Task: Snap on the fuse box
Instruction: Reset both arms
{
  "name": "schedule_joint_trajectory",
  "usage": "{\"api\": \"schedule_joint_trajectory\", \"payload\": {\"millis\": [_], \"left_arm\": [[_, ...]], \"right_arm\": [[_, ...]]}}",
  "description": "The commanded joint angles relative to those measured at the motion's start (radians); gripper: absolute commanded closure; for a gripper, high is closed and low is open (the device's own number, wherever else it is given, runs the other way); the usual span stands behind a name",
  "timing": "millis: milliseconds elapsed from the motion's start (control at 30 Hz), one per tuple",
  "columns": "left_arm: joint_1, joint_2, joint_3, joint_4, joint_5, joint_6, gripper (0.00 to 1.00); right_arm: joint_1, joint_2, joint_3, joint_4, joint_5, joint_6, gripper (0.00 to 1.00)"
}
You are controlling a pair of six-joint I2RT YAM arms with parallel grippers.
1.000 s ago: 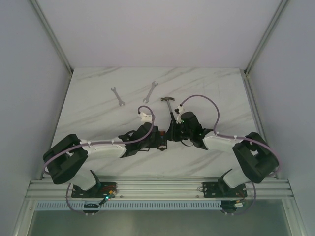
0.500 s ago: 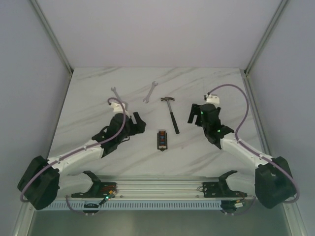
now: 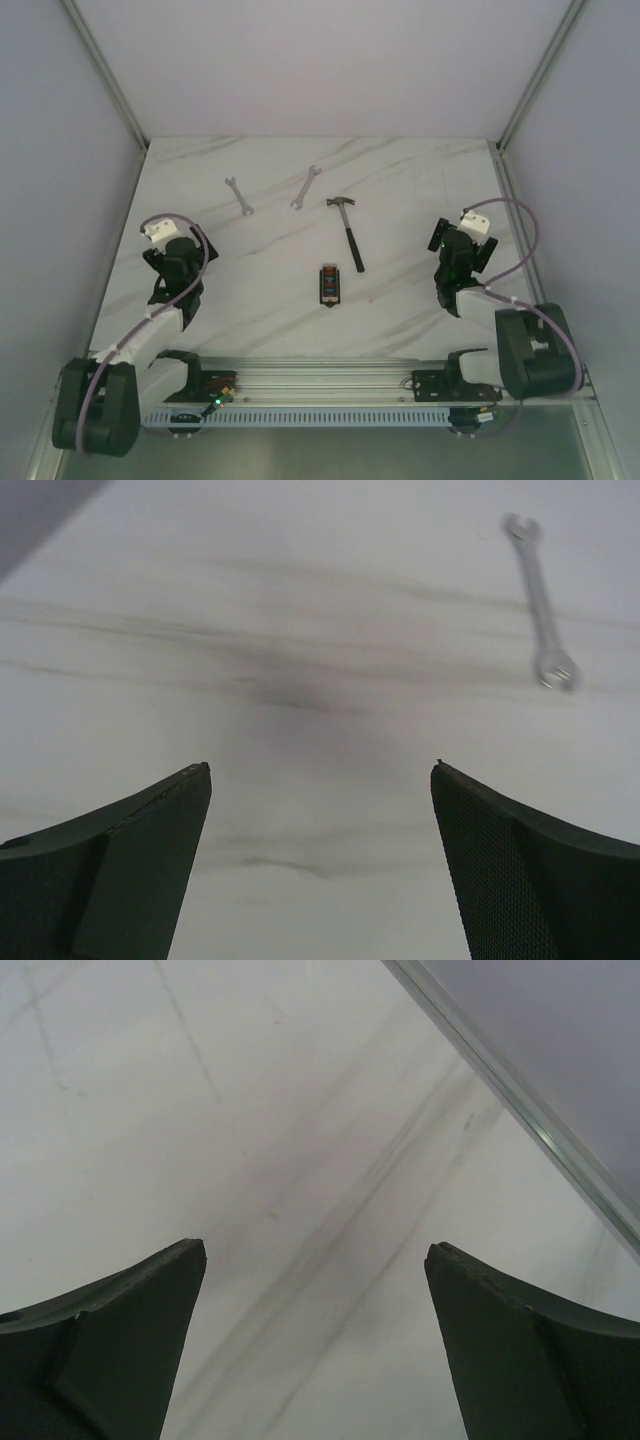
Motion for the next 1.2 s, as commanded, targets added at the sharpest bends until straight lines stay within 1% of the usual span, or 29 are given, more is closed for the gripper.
{"api": "schedule_joint_trajectory", "payload": {"millis": [0,33,100,200,233,300,333,367,400,433,500,533,567,633,667,733,1167], "left_arm": [[0.085,0.086,-0.036,0.27,-0.035,0.126,0.0],[0.093,0.116,-0.046,0.322,-0.037,0.147,0.0],[0.102,0.178,-0.061,0.425,-0.024,0.188,0.0],[0.107,0.272,-0.076,0.577,0.043,0.271,0.0],[0.108,0.301,-0.082,0.629,0.066,0.303,0.0],[0.107,0.332,-0.086,0.697,0.113,0.344,0.0],[0.108,0.343,-0.104,0.785,0.146,0.354,0.0],[0.112,0.35,-0.129,0.841,0.184,0.35,0.0],[0.113,0.377,-0.16,0.897,0.225,0.361,0.0],[0.113,0.428,-0.185,1.027,0.265,0.375,0.0],[0.113,0.555,-0.184,1.137,0.365,0.422,0.0],[0.112,0.554,-0.163,1.096,0.4,0.439,0.0],[0.111,0.529,-0.127,0.984,0.407,0.438,0.0],[0.112,0.554,-0.092,0.958,0.359,0.425,0.0],[0.111,0.541,-0.091,0.929,0.338,0.411,0.0],[0.106,0.543,-0.086,0.928,0.318,0.413,0.0],[0.1,0.546,-0.075,0.909,0.324,0.422,0.0]], "right_arm": [[-0.05,0.097,-0.069,0.377,0.006,-0.075,0.01],[-0.055,0.09,-0.078,0.395,-0.037,-0.082,0.01],[-0.065,0.095,-0.142,0.552,-0.11,-0.113,0.01],[-0.092,0.191,-0.225,0.816,-0.175,-0.127,0.0],[-0.093,0.202,-0.223,0.803,-0.227,-0.141,0.0],[-0.091,0.275,-0.185,0.805,-0.252,-0.161,0.0],[-0.094,0.28,-0.148,0.745,-0.255,-0.157,0.0],[-0.113,0.256,-0.128,0.66,-0.293,-0.145,0.0],[-0.126,0.261,-0.125,0.667,-0.316,-0.135,0.0],[-0.129,0.256,-0.12,0.652,-0.321,-0.133,0.0],[-0.132,0.257,-0.12,0.656,-0.323,-0.132,0.0],[-0.131,0.252,-0.119,0.646,-0.325,-0.132,0.0],[-0.132,0.256,-0.12,0.654,-0.325,-0.132,0.0],[-0.133,0.254,-0.12,0.651,-0.325,-0.133,0.0],[-0.132,0.255,-0.12,0.651,-0.325,-0.133,0.0],[-0.134,0.255,-0.12,0.653,-0.326,-0.133,0.0],[-0.133,0.254,-0.12,0.651,-0.326,-0.133,0.0]]}}
